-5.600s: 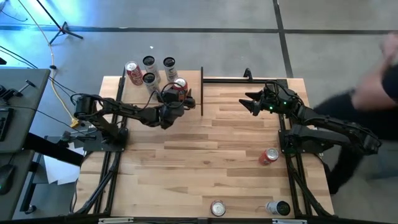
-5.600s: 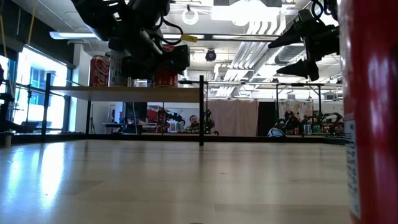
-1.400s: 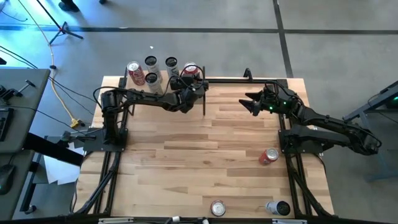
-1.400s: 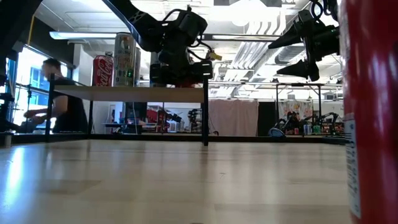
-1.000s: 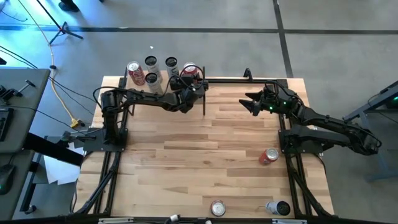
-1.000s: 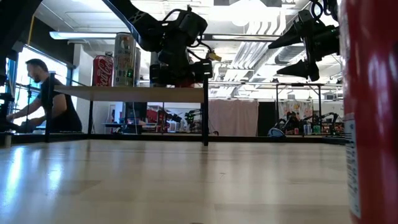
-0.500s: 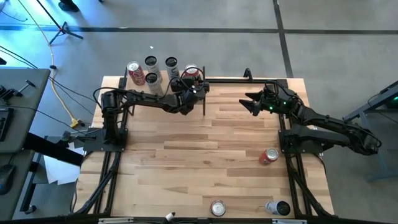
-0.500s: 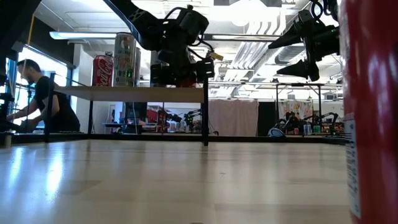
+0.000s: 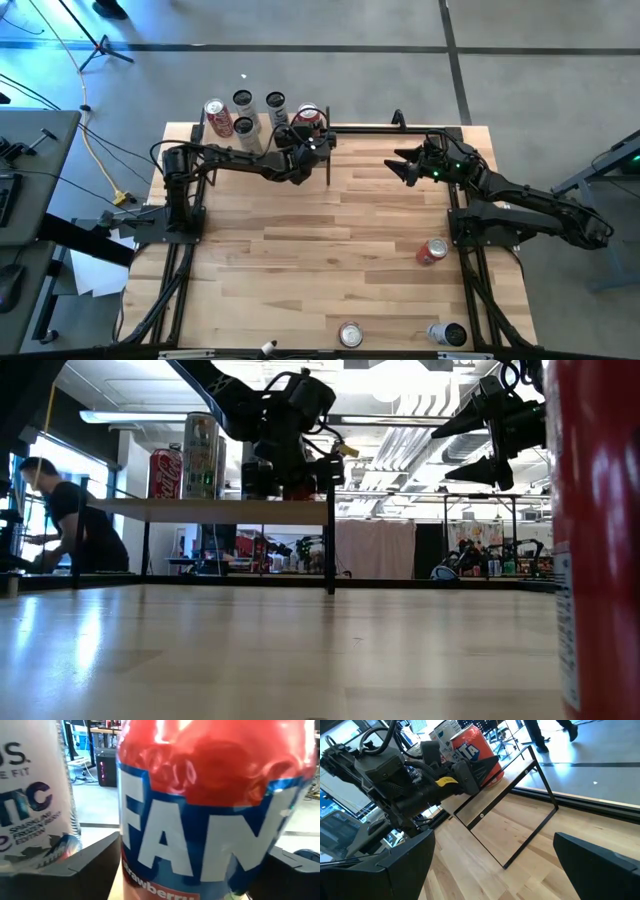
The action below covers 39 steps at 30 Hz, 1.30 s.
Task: Place canned beverage on shelf
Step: Put the top orange soda can on the shelf, then put the red soda can on the shelf aligned with the other red soda can
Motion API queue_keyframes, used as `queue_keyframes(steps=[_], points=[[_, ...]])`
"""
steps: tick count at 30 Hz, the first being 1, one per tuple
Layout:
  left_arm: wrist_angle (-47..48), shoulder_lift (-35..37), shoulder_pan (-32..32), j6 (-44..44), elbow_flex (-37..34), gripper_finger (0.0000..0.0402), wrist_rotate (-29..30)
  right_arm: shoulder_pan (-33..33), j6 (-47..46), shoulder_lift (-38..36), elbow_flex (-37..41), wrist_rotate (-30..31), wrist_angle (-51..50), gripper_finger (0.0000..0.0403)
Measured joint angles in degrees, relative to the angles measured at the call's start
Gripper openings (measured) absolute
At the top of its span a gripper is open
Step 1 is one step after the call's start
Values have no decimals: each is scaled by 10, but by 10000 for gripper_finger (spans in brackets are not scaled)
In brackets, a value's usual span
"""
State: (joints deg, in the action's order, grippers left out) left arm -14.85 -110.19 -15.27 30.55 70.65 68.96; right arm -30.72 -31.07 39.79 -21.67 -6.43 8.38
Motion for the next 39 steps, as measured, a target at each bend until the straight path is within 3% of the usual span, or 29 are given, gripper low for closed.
queue_keyframes(steps=[6, 13, 22, 30, 39], points=[[0, 0, 0, 3, 0, 395, 8, 0, 0, 0, 0, 0, 0, 393], [5, 0, 21, 3, 0, 399, 26, 0, 0, 0, 0, 0, 0, 393], [5, 0, 78, -16, 0, 399, 122, 0, 0, 0, 0, 0, 0, 393], [17, -1, 166, -17, -1, 399, 209, 0, 0, 0, 0, 0, 0, 393], [17, -1, 289, -17, -1, 399, 211, 0, 0, 0, 0, 0, 0, 393]])
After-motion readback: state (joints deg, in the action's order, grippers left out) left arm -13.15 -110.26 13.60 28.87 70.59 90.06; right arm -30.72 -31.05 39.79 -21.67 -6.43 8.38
